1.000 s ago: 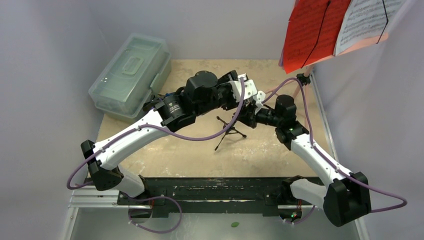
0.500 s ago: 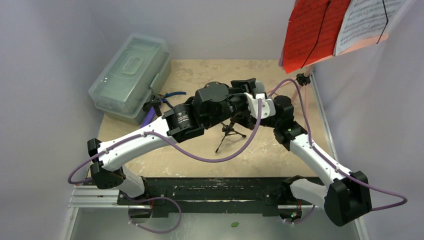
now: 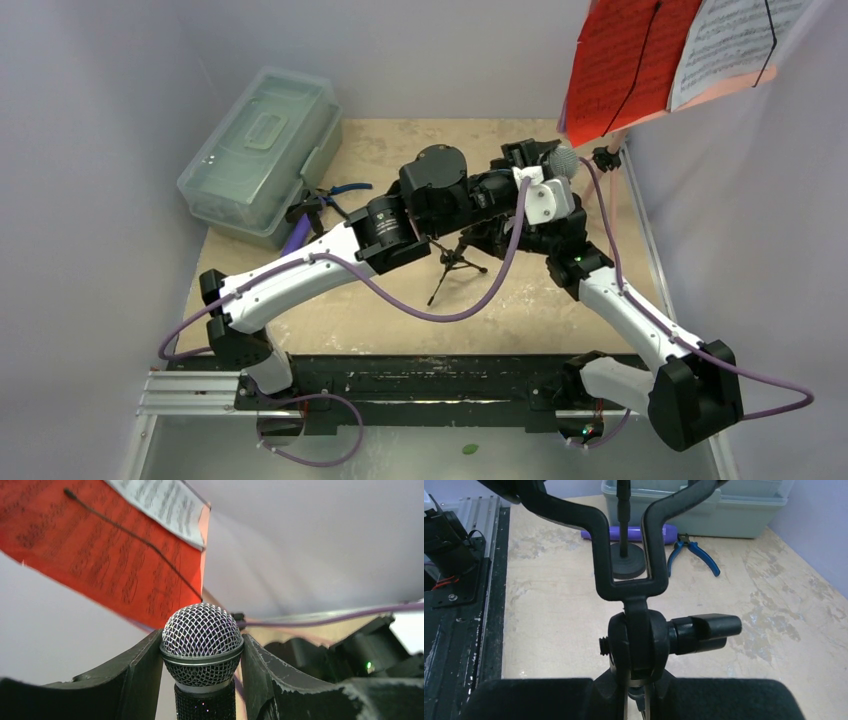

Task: Pack up the instrument practice props
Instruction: Remove the microphone from the microphone stand.

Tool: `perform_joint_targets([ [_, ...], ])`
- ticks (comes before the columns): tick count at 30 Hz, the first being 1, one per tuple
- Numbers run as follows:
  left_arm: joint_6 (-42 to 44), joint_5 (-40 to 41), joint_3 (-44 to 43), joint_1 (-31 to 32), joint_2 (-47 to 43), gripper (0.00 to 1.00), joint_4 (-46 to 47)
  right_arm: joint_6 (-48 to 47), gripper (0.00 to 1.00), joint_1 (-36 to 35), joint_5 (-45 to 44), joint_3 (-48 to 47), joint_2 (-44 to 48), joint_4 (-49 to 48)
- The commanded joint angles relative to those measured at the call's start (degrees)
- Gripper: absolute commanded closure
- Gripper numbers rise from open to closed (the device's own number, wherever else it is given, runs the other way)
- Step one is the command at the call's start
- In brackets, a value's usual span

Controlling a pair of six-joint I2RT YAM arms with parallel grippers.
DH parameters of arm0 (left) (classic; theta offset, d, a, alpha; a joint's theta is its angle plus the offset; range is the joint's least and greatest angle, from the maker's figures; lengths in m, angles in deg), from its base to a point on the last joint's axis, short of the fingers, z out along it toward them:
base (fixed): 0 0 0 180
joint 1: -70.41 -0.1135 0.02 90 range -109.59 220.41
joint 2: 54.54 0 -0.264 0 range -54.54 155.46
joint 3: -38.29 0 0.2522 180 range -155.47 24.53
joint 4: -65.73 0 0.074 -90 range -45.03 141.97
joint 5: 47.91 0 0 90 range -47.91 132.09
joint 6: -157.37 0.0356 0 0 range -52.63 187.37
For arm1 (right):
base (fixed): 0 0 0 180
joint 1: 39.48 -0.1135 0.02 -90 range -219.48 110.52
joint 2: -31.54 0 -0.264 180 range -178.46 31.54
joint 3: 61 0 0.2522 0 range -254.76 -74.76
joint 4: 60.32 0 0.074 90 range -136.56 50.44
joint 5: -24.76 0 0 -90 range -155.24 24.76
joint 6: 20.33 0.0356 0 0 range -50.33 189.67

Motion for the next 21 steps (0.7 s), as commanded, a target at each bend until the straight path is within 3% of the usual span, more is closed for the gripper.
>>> perform_joint_targets([
  [1, -8.6, -11.9, -6.9, 2.0, 2.4, 1.00, 14.7, 1.5, 1.00, -0.2, -3.0, -0.8, -1.9, 3.1],
  [4, -6.9, -10.8, -8.9, 3.4, 3.8, 1.00, 16.5, 1.6, 1.00, -0.2, -3.4, -0.7, -1.9, 3.0],
  [11, -4.7, -6.7, -3.3, 4.6, -2.4, 1.00, 21.7, 1.7, 1.00, -0.2, -3.7, -0.7, -1.6, 3.0],
  [21, -15.7, 0.6, 10.2, 4.6, -20.8, 1.00, 17.3, 1.6, 1.00, 0.0, -4.3, -0.5, -1.1, 2.6],
])
